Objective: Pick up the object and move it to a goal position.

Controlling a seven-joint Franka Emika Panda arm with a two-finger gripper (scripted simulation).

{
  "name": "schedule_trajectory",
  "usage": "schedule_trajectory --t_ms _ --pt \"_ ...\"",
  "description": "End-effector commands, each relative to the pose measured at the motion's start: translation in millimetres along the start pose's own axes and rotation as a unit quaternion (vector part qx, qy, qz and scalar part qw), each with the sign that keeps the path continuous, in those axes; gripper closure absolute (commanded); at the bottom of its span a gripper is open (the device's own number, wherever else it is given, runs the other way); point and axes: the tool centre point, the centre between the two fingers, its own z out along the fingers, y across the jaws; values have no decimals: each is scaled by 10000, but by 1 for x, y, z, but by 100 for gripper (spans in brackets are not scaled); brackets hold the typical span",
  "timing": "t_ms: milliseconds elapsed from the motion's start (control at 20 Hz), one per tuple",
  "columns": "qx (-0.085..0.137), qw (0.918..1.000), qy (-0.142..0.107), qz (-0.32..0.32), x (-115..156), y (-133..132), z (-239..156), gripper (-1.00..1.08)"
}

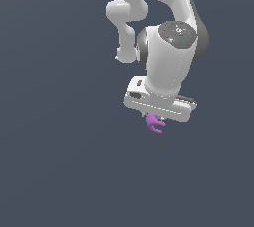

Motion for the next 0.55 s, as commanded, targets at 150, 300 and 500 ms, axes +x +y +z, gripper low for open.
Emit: schedule_trajectory --t_ms 150,300,500 --pt "-2 10000 -3 0 8 -4 -9 108" --pt "-2 10000 -3 0 9 -5 -11 108" --pt "-2 10000 -3 0 9 -4 -10 108"
